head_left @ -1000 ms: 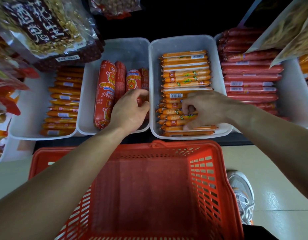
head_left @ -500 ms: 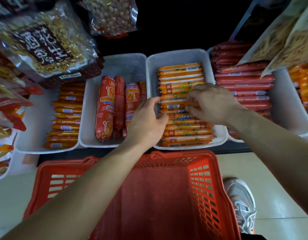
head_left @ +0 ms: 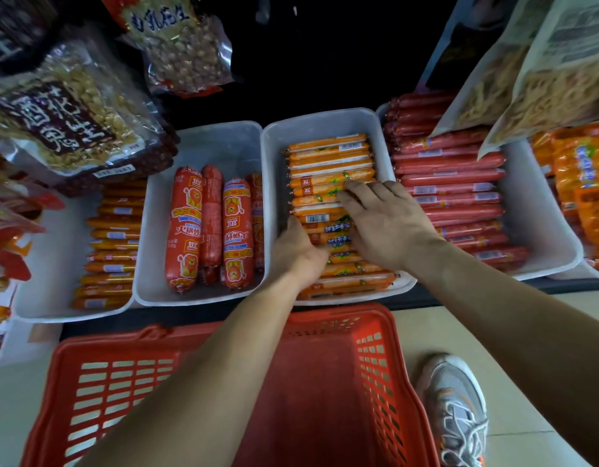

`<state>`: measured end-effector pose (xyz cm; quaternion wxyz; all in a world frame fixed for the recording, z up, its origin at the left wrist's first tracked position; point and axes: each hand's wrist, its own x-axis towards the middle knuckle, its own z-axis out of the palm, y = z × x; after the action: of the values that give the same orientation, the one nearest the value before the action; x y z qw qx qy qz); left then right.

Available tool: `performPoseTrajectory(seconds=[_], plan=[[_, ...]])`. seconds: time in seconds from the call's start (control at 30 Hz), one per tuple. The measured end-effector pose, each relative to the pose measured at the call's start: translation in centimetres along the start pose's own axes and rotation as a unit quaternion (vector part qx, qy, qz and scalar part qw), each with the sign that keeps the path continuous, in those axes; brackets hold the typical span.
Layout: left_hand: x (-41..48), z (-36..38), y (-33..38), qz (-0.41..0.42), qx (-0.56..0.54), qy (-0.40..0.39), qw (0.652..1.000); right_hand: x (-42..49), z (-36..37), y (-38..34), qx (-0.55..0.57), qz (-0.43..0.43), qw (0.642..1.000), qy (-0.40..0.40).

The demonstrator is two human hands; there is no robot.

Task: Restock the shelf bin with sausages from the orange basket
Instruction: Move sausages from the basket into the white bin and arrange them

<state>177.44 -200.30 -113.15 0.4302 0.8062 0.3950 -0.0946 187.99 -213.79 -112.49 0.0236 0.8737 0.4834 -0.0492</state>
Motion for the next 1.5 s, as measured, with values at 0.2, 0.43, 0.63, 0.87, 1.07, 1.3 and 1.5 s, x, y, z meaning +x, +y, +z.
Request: performPoseTrajectory(seconds=[0.2, 0.43, 0.63, 0.87, 1.07, 1.3, 1.5], plan=[[-0.3, 0.5, 0.4, -0.016, 0.003, 0.032, 0.999, 0.0, -0.2, -0.1, 0.005, 0.001, 1.000, -0.010], [-0.8, 0.9, 0.6, -0.044, -0.042, 0.038, 0.997, 0.0, -0.2, -0.2, 0.007, 0.004, 1.000, -0.016], [-1.5, 0.7, 0.5, -0.073, 0.003, 0.022, 0.997, -0.1, 0.0, -0.1, 0.001, 0.000, 1.000, -0.007], [-1.7, 0.3, 0.2, -0.070, 0.045, -0.035, 0.996, 0.2, 0.0, -0.2, 0.002, -0.002, 1.000, 0.007], [-3.7, -3.1, 1.6, 0.016, 0.140, -0.058, 0.988, 0.1, -0.5, -0.7, 0.073, -0.019, 0.996, 0.039], [-7.8, -12.6, -3.6, 0.242, 0.233, 0.015, 0.942, 2.2, -1.4, -5.6, 0.225, -0.160, 0.959, -0.070], [-7.3, -15.1, -8.6, 0.213, 0.147, 0.094, 0.961, 3.3, 1.0, -7.5, 0.104, -0.232, 0.956, -0.147]])
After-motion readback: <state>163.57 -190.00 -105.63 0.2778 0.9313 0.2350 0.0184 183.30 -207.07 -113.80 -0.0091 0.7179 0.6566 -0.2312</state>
